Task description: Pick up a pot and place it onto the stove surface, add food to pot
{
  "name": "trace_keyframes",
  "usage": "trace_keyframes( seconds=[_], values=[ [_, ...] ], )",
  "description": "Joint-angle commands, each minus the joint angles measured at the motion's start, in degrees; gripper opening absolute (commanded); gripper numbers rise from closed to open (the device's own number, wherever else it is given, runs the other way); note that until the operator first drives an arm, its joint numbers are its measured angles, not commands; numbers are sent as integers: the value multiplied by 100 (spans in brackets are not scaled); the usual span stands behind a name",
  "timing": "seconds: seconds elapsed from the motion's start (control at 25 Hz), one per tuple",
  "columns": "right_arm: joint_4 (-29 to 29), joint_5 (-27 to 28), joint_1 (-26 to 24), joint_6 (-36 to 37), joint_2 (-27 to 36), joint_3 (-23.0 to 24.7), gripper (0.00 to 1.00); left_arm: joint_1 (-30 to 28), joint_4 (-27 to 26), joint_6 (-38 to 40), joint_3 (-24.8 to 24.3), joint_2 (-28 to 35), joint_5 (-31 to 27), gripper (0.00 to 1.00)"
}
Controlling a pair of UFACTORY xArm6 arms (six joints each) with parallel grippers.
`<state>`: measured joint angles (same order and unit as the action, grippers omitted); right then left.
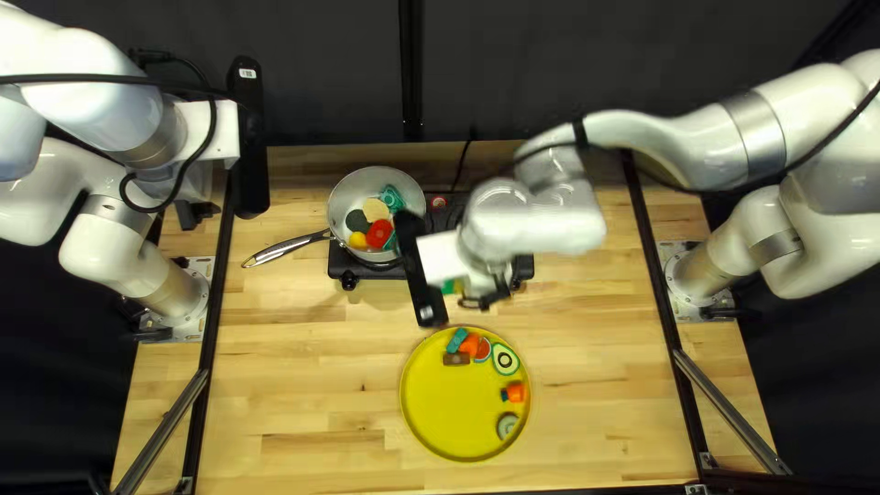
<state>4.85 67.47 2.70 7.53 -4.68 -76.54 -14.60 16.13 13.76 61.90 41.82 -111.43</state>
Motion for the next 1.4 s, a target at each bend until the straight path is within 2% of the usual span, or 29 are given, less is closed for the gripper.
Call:
trace_keyframes(
  seconds=[0.04, 0.16, 0.24, 0.48, 0.88, 1.0, 1.12, 1.16, 1.2, 1.28, 1.4],
  values=[
    [-80, 433, -608, 629, -595, -1196, 0, 0, 0, 0, 0, 0, 0, 100],
    [-163, 570, -952, 950, -1177, -2003, 0, 0, 0, 0, 0, 0, 0, 100],
    [-232, 478, -1135, 1095, -1399, -2189, 0, 0, 0, 0, 0, 0, 0, 100],
    [-465, -250, -1433, 1312, -1520, -1721, 0, 0, 0, 0, 0, 0, 0, 100],
    [-676, -1070, -1188, 1199, -1548, -981, 0, 0, 0, 0, 0, 0, 0, 100],
    [-761, -1225, -1219, 1267, -1600, -865, 0, 0, 0, 0, 0, 0, 0, 100],
    [-830, -1206, -1227, 1291, -1713, -966, 0, 0, 0, 0, 0, 0, 0, 100],
    [-850, -1127, -1224, 1292, -1773, -1075, 94, 0, 0, 0, 0, 0, 0, 100],
    [-887, -1021, -1228, 1329, -1820, -1189, 100, 0, 0, 0, 0, 0, 0, 100],
    [-935, -804, -1230, 1391, -1873, -1369, 100, 0, 0, 0, 0, 0, 0, 100],
    [-948, -674, -1218, 1409, -1805, -1391, 100, 0, 0, 0, 0, 0, 0, 100]
  ],
)
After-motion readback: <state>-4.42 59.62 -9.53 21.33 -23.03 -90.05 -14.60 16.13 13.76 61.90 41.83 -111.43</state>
